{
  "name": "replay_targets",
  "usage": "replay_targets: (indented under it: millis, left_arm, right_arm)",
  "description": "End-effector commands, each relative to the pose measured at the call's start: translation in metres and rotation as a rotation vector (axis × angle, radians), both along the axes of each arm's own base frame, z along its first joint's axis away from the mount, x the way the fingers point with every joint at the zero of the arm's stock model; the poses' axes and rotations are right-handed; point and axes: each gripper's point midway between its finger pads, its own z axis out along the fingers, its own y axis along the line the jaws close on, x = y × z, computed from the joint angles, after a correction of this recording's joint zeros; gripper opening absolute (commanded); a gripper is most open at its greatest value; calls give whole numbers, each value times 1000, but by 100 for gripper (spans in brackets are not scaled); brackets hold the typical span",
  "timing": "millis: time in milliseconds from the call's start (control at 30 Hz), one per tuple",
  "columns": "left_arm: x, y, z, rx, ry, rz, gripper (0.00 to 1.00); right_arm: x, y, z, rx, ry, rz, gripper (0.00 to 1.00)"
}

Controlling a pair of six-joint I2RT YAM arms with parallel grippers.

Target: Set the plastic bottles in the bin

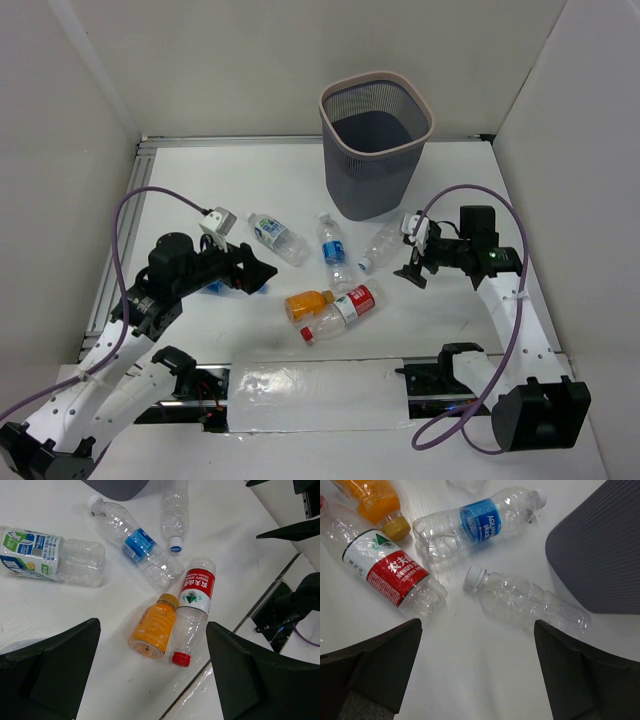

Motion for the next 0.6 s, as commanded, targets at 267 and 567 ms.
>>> replay_targets:
  millis: [267,567]
  left_arm:
    - [1,-6,26,-18,-80,-45,100]
    - [-1,-7,27,-21,-79,-54,100]
  right_arm:
    - [18,4,1,-17,-65,38,100]
    - [28,8,-25,-119,-55,99,75]
